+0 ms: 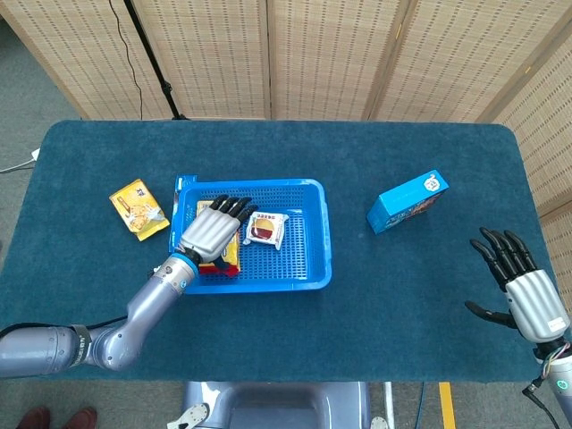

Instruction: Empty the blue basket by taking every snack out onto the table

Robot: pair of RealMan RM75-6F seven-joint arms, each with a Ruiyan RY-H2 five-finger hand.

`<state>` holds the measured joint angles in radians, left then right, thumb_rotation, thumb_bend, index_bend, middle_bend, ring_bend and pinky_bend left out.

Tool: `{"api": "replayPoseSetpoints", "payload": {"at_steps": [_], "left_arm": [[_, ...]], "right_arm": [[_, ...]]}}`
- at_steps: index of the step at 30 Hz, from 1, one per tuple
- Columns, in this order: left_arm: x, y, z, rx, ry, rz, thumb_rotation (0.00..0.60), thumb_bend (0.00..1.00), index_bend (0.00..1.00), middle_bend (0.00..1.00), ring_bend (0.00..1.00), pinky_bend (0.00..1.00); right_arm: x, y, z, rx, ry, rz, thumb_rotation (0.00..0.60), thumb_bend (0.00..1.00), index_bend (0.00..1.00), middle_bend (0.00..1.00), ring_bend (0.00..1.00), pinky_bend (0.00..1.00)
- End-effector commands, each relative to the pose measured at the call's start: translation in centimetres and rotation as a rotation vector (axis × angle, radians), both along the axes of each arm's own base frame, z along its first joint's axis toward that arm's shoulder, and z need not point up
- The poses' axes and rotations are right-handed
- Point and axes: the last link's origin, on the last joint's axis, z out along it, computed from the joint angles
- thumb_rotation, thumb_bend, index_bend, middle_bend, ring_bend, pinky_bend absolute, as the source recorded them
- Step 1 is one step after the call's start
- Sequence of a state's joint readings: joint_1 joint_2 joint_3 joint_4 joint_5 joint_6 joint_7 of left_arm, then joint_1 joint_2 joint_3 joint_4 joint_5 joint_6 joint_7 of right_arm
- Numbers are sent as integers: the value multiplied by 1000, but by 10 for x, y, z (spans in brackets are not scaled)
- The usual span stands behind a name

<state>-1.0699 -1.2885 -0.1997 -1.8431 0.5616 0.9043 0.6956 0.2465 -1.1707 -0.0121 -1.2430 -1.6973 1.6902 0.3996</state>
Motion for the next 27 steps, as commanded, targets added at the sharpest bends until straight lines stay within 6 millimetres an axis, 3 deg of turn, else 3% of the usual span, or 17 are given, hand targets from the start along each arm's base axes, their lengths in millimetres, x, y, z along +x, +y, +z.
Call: {"api": "replayPoseSetpoints", "payload": {"at_steps": [1,6,12,20,27], "left_arm": [[-13,-1,9,16,46,-35,600,0,0,0,0,0],[-37,3,22,46,91,-46,600,0,0,0,0,0],[-50,8,23,42,165,-86,600,0,0,0,0,0],[-58,13,7,51,250,-124,600,0,0,0,0,0],[-53,23,-22,49,310,-134,600,0,0,0,0,0]], "right_arm": [[-2,-2,1,-2,-3,-12,600,0,29,0,0,22],[-2,-3,-4,15,6,-15,600,0,29,0,0,22],[4,-3,-9,16,8,5,600,0,29,0,0,22],[5,-3,-14,29,16,2,600,0,26,0,0,22],[4,-4,-14,30,12,-9,600,0,21,0,0,22]]}}
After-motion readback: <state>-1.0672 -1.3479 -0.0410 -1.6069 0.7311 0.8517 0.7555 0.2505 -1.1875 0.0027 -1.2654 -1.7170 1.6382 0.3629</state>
